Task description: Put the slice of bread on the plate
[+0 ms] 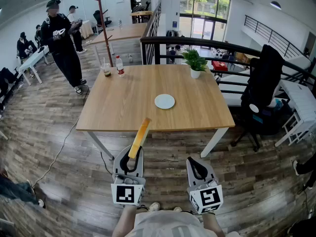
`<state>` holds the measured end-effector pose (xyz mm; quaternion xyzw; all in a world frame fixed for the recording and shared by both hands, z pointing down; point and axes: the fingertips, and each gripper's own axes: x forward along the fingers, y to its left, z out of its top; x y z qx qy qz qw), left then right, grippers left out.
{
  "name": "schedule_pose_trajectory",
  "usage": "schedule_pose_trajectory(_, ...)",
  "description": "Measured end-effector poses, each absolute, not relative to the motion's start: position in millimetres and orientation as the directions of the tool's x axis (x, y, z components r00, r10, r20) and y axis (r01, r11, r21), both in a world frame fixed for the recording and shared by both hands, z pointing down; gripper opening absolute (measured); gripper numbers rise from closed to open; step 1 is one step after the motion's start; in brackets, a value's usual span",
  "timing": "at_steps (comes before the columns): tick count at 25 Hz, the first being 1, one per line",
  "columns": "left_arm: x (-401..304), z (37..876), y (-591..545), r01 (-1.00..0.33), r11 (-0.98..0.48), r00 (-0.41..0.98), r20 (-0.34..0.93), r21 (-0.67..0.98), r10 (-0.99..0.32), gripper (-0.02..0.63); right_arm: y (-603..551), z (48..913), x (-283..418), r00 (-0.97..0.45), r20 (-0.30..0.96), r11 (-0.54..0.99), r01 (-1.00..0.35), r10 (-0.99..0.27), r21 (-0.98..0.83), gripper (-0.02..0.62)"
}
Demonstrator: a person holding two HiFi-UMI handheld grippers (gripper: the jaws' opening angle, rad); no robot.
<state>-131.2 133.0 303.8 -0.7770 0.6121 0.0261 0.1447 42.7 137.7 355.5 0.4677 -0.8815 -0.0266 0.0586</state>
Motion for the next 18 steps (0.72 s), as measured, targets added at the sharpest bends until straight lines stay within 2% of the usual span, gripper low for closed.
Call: schedule_pose_trajectory(18,-107,306,142,-0.964,-0.187,0.225,-0.205,-0.187,-0.953,0.092,142,361,91,-0.529,0.062,0.532,-0.847,-0.846,0.026,0.015)
